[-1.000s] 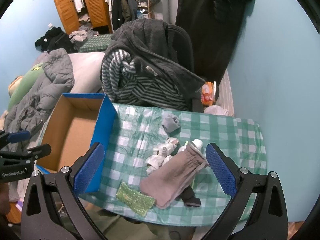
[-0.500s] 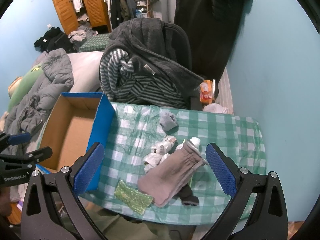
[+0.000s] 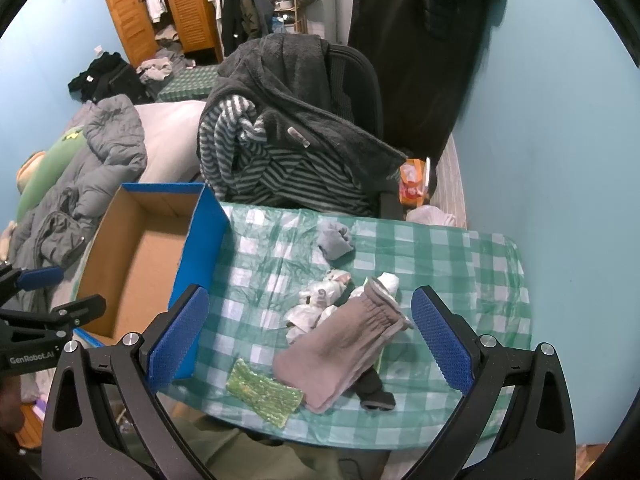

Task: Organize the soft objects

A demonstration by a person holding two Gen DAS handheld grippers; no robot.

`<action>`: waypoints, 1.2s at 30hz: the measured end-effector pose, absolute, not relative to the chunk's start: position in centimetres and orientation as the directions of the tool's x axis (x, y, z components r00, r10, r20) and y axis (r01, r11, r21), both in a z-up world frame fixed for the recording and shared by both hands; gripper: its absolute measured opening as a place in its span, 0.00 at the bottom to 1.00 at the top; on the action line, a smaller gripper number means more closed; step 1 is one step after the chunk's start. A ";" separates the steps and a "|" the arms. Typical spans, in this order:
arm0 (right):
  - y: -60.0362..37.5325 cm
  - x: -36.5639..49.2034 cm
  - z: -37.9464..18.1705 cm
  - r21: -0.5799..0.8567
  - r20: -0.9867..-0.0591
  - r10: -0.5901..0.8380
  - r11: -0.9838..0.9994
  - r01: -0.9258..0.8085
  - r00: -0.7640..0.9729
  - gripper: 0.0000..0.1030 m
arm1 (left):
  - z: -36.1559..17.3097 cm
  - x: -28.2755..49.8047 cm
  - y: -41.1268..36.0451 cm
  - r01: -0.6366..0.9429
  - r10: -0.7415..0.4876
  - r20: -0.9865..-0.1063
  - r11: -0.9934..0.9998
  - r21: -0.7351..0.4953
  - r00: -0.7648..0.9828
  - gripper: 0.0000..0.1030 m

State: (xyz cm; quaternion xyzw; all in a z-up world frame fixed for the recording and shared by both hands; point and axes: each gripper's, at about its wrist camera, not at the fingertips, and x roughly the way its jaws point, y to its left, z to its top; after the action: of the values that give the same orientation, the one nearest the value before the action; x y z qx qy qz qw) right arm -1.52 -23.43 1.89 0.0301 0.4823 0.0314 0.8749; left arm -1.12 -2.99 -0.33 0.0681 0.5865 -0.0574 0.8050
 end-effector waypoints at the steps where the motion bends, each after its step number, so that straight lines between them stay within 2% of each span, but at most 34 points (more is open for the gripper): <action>1: -23.5 -1.5 1.9 0.083 -0.842 0.084 0.996 -0.026 0.533 0.98 | -0.3 -1.1 -3.0 0.172 -0.012 -0.952 0.984 0.042 0.305 0.76; 25: -23.7 -1.4 1.5 0.088 -0.847 0.088 0.996 -0.024 0.524 0.98 | -0.3 -1.1 -3.0 0.175 -0.009 -0.954 0.983 0.046 0.301 0.76; 36: -25.7 -2.7 -0.1 0.083 -0.864 0.077 0.996 -0.009 0.498 0.98 | -2.2 -1.9 -4.6 0.213 0.004 -0.965 0.975 0.061 0.262 0.76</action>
State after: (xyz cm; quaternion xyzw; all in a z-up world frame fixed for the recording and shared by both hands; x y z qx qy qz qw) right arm -2.71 -25.71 -0.11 0.0337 0.5002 0.0249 0.8649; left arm -1.94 -4.61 -2.22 0.0895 0.6040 -0.0663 0.7891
